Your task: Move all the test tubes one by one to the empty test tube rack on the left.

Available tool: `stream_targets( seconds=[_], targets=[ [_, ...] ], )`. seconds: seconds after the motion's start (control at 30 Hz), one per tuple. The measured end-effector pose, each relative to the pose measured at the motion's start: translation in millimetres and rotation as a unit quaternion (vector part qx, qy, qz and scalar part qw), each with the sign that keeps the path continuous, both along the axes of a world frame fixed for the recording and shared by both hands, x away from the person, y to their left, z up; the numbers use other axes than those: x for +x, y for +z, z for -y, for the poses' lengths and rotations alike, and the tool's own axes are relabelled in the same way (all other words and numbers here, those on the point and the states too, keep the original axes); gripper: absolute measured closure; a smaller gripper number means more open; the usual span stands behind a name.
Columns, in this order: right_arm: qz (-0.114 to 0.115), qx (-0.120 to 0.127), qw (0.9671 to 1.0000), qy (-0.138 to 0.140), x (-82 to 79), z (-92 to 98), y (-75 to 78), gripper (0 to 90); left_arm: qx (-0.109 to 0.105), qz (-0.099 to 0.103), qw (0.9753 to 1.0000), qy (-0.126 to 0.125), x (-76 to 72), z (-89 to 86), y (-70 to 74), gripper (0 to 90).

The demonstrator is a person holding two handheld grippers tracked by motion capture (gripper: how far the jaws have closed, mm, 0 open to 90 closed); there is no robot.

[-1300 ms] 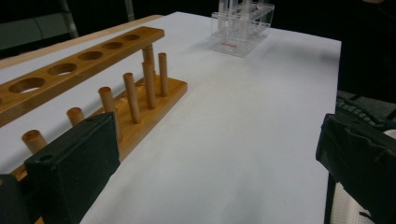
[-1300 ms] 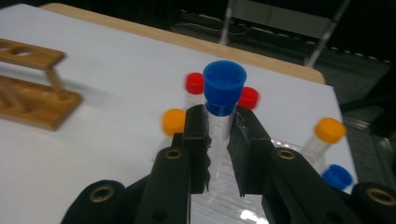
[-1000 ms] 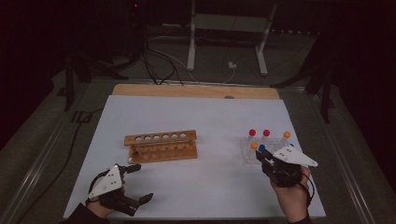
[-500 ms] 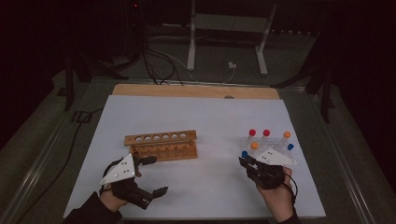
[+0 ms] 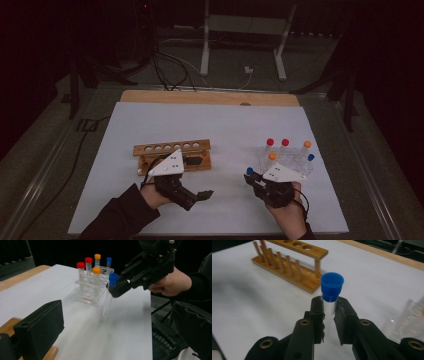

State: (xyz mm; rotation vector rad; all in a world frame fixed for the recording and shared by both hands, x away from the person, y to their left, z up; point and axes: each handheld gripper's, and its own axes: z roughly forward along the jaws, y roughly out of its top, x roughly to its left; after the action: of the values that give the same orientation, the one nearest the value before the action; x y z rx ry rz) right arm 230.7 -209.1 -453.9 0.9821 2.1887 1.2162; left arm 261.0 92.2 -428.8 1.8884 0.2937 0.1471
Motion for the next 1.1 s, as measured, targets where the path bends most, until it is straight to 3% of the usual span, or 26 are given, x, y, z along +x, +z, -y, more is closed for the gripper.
stream_targets(
  seconds=[0.13, 0.23, 0.3, 0.43, 0.63, 0.8, 1.07, 1.1],
  targets=[
    [0.0, -0.001, 1.0, 0.006, -0.9, -3.2, -0.3, 76.9, -0.002, 0.003, 1.0, -0.003, 6.4, 17.4, 3.5, 3.3],
    [-0.003, -0.003, 0.9999, 0.012, -1.4, -6.7, -1.9, 76.8, -0.012, 0.005, 0.9999, -0.006, 12.4, 29.8, 6.0, 7.9],
    [-0.004, -0.005, 0.9998, 0.017, -2.6, -9.3, -2.5, 76.8, -0.016, 0.007, 0.9998, -0.002, 15.0, 36.1, 6.5, 16.0],
    [-0.002, -0.006, 0.9998, 0.018, -3.3, -10.6, -2.5, 76.9, -0.024, 0.008, 0.9997, -0.006, 18.5, 49.7, 3.9, 19.5],
    [-0.004, -0.006, 0.9998, 0.02, -3.3, -10.5, -2.4, 76.8, -0.003, 0.016, 0.9998, -0.01, 20.7, 67.4, -5.8, 34.1],
    [-0.005, -0.007, 0.9998, 0.02, -3.2, -11.1, -2.8, 76.8, -0.001, 0.012, 0.9999, -0.011, 24.7, 72.5, -10.0, 44.7],
    [-0.005, -0.007, 0.9998, 0.02, -3.1, -10.9, -2.8, 76.8, 0.005, 0.01, 0.9999, -0.011, 25.8, 84.9, -13.3, 55.6],
    [-0.005, -0.007, 0.9998, 0.019, -3.0, -10.7, -2.8, 76.8, 0.016, 0.009, 0.9998, -0.012, 26.0, 87.2, -13.6, 57.2]
  ],
)
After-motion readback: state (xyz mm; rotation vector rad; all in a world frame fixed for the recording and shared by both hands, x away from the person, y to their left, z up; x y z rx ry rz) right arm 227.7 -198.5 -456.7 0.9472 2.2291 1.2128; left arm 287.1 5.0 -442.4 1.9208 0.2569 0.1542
